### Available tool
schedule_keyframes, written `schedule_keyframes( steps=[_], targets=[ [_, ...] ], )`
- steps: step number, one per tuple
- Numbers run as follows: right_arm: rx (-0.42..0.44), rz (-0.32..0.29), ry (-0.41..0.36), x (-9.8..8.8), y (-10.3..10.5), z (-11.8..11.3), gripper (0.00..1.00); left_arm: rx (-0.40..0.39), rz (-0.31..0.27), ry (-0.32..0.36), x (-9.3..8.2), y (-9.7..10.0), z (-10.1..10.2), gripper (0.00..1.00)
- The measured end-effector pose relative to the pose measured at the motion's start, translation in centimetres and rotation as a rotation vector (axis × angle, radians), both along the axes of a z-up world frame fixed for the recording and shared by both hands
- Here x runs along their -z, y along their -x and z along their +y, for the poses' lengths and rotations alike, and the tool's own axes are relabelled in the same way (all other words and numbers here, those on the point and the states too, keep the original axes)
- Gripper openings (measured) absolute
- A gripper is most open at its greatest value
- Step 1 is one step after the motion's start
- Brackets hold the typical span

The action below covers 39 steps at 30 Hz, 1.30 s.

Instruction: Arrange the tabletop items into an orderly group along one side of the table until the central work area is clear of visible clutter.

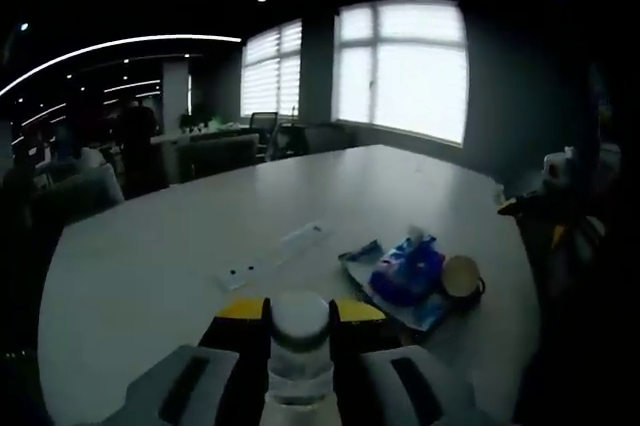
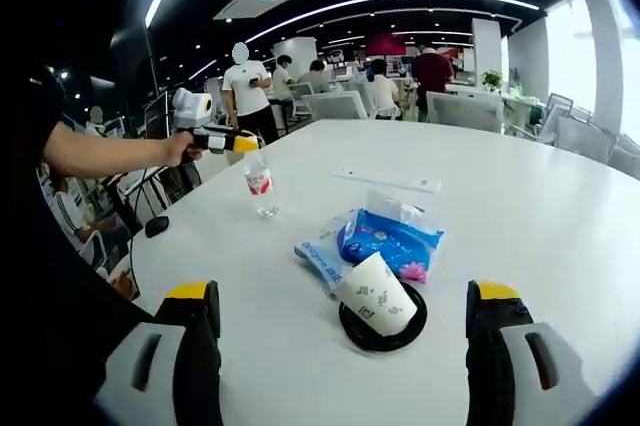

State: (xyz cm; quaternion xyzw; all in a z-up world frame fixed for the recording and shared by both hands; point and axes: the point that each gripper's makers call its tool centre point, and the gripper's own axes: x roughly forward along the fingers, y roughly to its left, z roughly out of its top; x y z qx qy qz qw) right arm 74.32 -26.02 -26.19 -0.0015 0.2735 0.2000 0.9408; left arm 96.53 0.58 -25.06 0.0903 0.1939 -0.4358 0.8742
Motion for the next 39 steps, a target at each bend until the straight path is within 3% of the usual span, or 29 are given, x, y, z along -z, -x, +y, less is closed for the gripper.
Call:
schedule_keyframes(
  steps=[11,18,21,23,31,33,39],
  targets=[
    [-0.002,-0.002,0.0,-0.1,-0.1,0.1,1.0,0.016,-0.043,0.011,-0.3,0.9,-0.6,0.21],
    [0.006,-0.004,-0.002,0.0,0.1,-0.2,1.0,0.0,-0.037,0.023,0.0,0.2,0.0,0.22],
    [0.012,-0.002,-0.007,0.0,0.3,-0.3,1.0,-0.06,-0.031,0.01,0.0,-0.2,0.4,0.27],
    [0.013,-0.001,-0.009,0.2,0.4,-0.4,1.0,-0.065,-0.031,0.047,-0.3,-0.2,0.3,0.28],
    [0.02,-0.007,-0.014,-0.1,0.4,-0.6,1.0,-0.154,-0.051,0.038,-0.8,-0.2,1.0,0.32],
    [0.026,-0.011,-0.015,-0.2,0.3,-0.8,1.0,-0.233,-0.049,0.018,-0.9,-0.1,1.5,0.32],
    [0.029,-0.012,-0.017,-0.1,0.4,-1.0,1.0,-0.313,-0.044,0.015,-0.8,0.6,1.7,0.35]
  ],
)
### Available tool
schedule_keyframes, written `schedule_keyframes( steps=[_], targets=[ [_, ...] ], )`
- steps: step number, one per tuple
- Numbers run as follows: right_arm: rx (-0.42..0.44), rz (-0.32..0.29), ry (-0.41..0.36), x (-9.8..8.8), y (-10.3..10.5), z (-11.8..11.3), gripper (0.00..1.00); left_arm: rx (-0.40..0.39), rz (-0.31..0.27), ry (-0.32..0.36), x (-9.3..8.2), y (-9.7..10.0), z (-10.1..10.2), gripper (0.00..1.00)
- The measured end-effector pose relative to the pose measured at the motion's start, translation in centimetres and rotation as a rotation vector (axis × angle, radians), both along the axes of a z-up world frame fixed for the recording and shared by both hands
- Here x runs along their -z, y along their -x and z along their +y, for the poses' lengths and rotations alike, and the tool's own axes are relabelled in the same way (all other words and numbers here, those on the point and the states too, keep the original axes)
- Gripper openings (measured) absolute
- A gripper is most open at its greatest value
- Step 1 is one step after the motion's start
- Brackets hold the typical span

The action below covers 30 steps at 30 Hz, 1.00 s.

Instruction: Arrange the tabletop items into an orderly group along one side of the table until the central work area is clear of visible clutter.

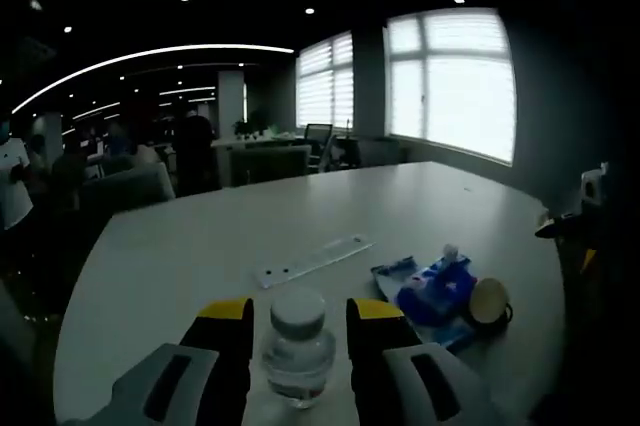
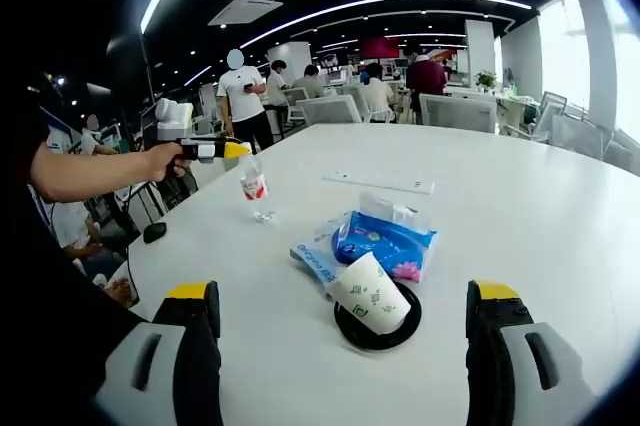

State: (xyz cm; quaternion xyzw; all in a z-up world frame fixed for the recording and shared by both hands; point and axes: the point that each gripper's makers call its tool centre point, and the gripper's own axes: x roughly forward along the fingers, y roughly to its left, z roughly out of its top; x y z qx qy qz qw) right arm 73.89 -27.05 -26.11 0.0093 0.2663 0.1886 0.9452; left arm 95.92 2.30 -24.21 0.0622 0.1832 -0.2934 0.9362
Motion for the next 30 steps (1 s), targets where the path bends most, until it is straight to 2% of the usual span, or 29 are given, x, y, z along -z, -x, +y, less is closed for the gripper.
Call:
schedule_keyframes(
  steps=[2,5,9,14,16,20,30],
  targets=[
    [-0.004,0.005,0.0,0.2,0.2,0.0,1.0,-0.038,-0.012,0.025,-0.3,0.0,0.1,0.34],
    [-0.006,0.013,-0.003,0.6,0.6,-0.1,1.0,-0.091,-0.032,-0.014,-0.1,-0.1,0.4,0.34],
    [-0.006,0.018,-0.003,0.8,0.8,-0.1,1.0,-0.201,-0.05,0.002,-0.2,-0.4,0.8,0.34],
    [-0.01,0.022,0.0,1.2,0.9,0.1,1.0,-0.249,-0.069,-0.027,0.8,-0.8,0.8,0.33],
    [-0.01,0.027,-0.002,1.3,1.0,0.1,1.0,-0.264,-0.073,-0.024,0.5,-0.7,0.4,0.33],
    [-0.008,0.032,-0.006,1.6,1.2,0.1,1.0,-0.349,-0.148,-0.064,-0.1,-1.0,1.0,0.28],
    [0.002,0.038,-0.014,2.0,1.1,-0.2,1.0,-0.422,-0.118,-0.062,1.5,-1.3,1.0,0.27]
  ],
)
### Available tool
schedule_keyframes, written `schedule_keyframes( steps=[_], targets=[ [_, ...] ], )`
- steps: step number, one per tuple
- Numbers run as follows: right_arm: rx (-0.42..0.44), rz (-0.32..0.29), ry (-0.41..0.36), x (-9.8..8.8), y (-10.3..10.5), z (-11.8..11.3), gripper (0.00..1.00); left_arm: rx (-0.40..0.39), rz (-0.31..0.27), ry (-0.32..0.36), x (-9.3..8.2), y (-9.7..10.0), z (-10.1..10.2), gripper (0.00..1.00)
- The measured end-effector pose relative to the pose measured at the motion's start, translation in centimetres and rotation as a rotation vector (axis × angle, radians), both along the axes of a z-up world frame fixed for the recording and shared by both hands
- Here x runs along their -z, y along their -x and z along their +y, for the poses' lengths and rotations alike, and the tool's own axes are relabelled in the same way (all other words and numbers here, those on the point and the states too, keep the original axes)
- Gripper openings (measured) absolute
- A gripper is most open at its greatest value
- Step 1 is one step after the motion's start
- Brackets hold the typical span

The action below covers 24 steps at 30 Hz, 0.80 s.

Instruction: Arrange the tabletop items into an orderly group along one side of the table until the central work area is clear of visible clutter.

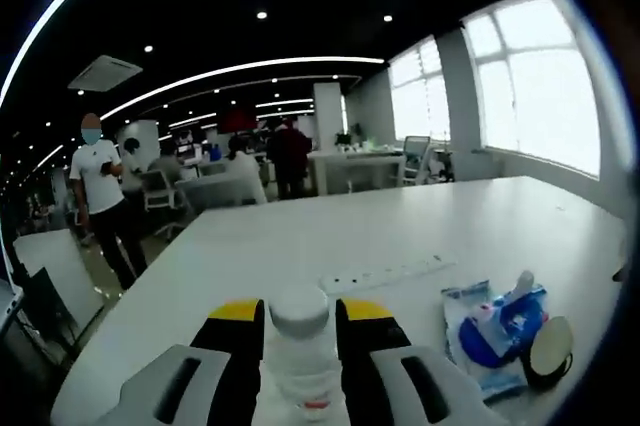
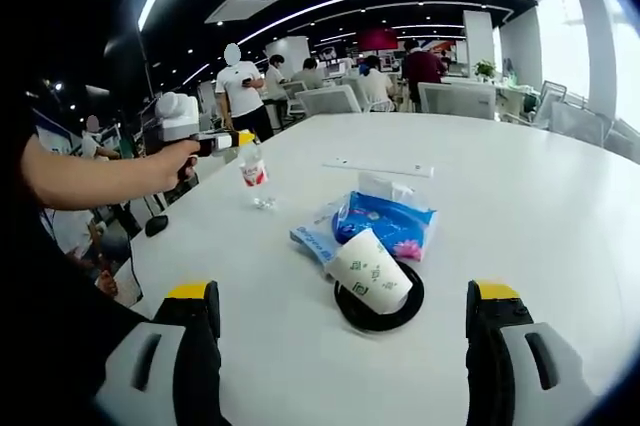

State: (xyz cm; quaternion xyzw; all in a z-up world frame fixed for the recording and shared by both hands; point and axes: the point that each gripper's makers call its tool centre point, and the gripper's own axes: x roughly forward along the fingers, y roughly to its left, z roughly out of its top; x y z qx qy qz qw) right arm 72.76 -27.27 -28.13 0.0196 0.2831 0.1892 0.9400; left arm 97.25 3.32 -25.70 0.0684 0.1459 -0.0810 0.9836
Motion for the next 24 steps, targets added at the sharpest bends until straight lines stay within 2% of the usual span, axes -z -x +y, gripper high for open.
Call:
schedule_keyframes(
  steps=[8,15,17,24],
  targets=[
    [0.013,-0.012,0.002,-0.2,-0.5,-0.1,1.0,-0.025,-0.019,0.048,0.0,-0.6,-0.3,0.25],
    [0.003,-0.021,0.033,-0.5,-1.1,-0.2,1.0,-0.006,-0.01,0.006,0.4,-0.7,-0.3,0.24],
    [-0.001,-0.011,0.048,-0.5,-1.1,-0.2,1.0,-0.006,-0.007,0.017,0.3,-0.7,-0.4,0.24],
    [0.0,0.032,0.062,0.1,-1.0,-0.5,1.0,0.025,-0.001,-0.011,0.5,-0.9,-0.8,0.25]
  ],
)
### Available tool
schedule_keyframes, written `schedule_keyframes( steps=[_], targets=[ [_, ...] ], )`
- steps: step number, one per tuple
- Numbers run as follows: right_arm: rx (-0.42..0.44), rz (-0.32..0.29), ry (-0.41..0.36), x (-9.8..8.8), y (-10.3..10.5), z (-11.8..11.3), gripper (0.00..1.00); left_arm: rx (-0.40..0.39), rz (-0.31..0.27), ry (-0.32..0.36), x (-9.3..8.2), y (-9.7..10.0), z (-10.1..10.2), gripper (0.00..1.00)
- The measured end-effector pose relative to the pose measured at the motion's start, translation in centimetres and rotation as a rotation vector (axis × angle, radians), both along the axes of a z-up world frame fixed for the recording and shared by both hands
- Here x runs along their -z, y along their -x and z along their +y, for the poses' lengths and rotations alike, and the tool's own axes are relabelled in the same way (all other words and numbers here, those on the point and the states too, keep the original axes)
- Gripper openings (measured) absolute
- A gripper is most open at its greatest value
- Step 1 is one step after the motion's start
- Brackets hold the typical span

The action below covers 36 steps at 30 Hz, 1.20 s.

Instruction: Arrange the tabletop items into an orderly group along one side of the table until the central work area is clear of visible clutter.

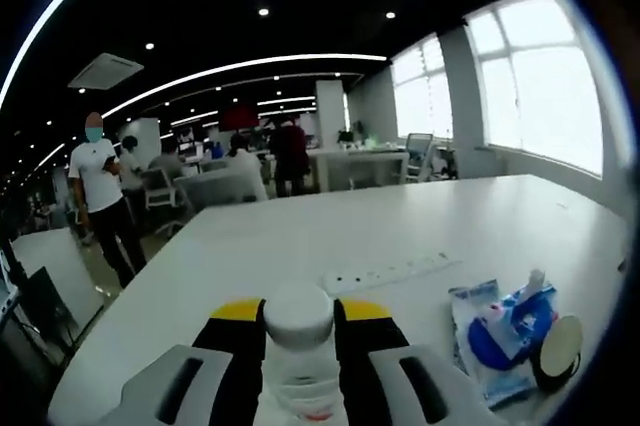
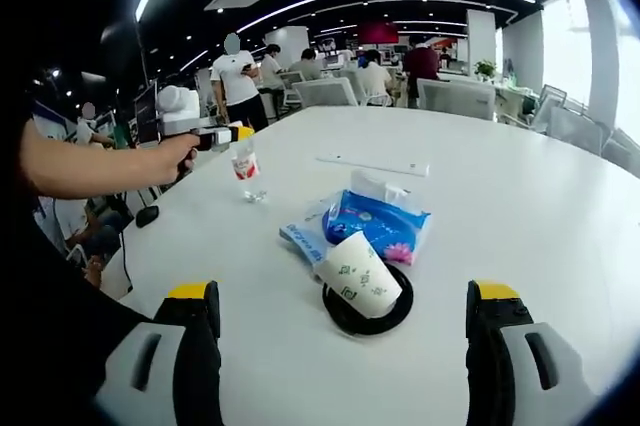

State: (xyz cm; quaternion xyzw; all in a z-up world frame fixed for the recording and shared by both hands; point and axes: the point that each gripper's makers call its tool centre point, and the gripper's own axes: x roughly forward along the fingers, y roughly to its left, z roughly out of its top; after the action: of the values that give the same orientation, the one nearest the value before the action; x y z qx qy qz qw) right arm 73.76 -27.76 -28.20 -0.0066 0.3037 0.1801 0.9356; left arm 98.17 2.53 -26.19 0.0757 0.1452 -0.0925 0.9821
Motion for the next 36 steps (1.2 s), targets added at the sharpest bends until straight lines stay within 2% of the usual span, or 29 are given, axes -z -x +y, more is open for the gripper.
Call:
schedule_keyframes(
  steps=[2,5,11,18,28,32,36],
  targets=[
    [0.002,0.002,0.0,0.02,0.08,-0.02,1.0,0.024,-0.006,-0.038,0.02,-0.14,-0.08,0.26],
    [0.005,0.002,-0.001,0.02,0.1,-0.11,1.0,0.029,-0.01,-0.032,0.03,-0.2,-0.04,0.26],
    [0.016,0.004,-0.004,0.08,0.18,-0.26,1.0,0.025,-0.007,0.033,0.13,-0.38,-0.35,0.23],
    [0.023,0.009,0.001,0.27,0.32,-0.6,1.0,0.022,0.0,0.06,0.15,-0.22,-0.31,0.22],
    [0.027,0.01,0.002,0.44,0.23,-0.97,1.0,0.059,0.036,0.086,0.05,0.07,-0.6,0.21],
    [0.027,0.01,0.0,0.5,0.23,-0.95,1.0,0.082,0.046,0.089,0.34,-0.37,-0.31,0.2],
    [0.028,0.01,-0.003,0.56,0.28,-0.91,1.0,0.107,0.067,0.129,-0.21,0.04,-0.2,0.2]
  ],
)
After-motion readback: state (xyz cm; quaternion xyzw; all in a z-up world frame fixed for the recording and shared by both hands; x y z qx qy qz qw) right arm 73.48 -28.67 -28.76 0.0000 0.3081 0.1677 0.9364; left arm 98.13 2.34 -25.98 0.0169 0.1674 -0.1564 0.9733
